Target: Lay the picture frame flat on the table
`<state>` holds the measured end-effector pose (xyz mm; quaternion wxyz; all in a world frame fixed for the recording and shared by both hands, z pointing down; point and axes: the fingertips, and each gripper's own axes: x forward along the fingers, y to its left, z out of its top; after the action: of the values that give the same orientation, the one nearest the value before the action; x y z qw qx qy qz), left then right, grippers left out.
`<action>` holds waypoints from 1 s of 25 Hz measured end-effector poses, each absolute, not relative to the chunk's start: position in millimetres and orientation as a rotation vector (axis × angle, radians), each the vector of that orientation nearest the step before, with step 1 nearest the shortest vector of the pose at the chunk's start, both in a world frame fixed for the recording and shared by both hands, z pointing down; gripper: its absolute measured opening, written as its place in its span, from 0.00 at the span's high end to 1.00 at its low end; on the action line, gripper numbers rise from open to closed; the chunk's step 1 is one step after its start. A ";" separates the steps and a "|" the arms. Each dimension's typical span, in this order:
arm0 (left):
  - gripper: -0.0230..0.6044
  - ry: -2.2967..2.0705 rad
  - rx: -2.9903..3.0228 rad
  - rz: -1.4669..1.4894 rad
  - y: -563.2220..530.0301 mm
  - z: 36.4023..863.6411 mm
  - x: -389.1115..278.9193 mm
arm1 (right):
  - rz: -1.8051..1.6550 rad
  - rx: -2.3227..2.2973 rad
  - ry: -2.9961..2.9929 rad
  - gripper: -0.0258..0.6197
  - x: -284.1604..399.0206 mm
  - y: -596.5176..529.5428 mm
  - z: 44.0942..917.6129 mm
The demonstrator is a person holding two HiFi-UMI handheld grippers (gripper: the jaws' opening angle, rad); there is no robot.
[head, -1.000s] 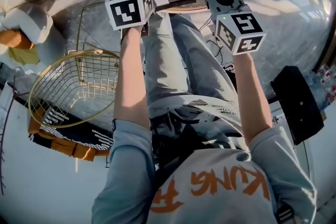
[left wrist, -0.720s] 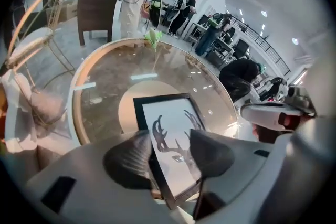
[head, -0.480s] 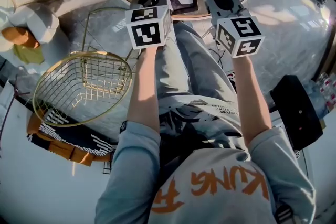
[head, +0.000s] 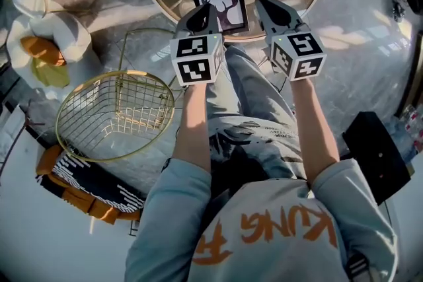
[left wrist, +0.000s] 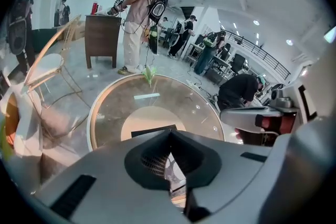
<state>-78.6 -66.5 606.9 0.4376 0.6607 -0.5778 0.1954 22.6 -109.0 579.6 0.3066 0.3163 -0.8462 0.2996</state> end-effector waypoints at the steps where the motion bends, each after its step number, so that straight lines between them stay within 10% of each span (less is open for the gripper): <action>1: 0.93 -1.445 1.648 0.475 -67.9 598.4 -78.7 | 0.792 0.838 -2.246 0.96 20.7 -109.5 573.0; 25: 0.93 -1.807 1.811 0.216 -125.9 347.0 -102.7 | 0.603 1.033 -2.558 0.97 7.0 -165.3 339.1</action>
<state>-102.7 -125.9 347.0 0.2832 0.6765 -0.6750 0.0808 7.0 -165.3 339.1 0.1581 0.3612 -0.8944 0.2110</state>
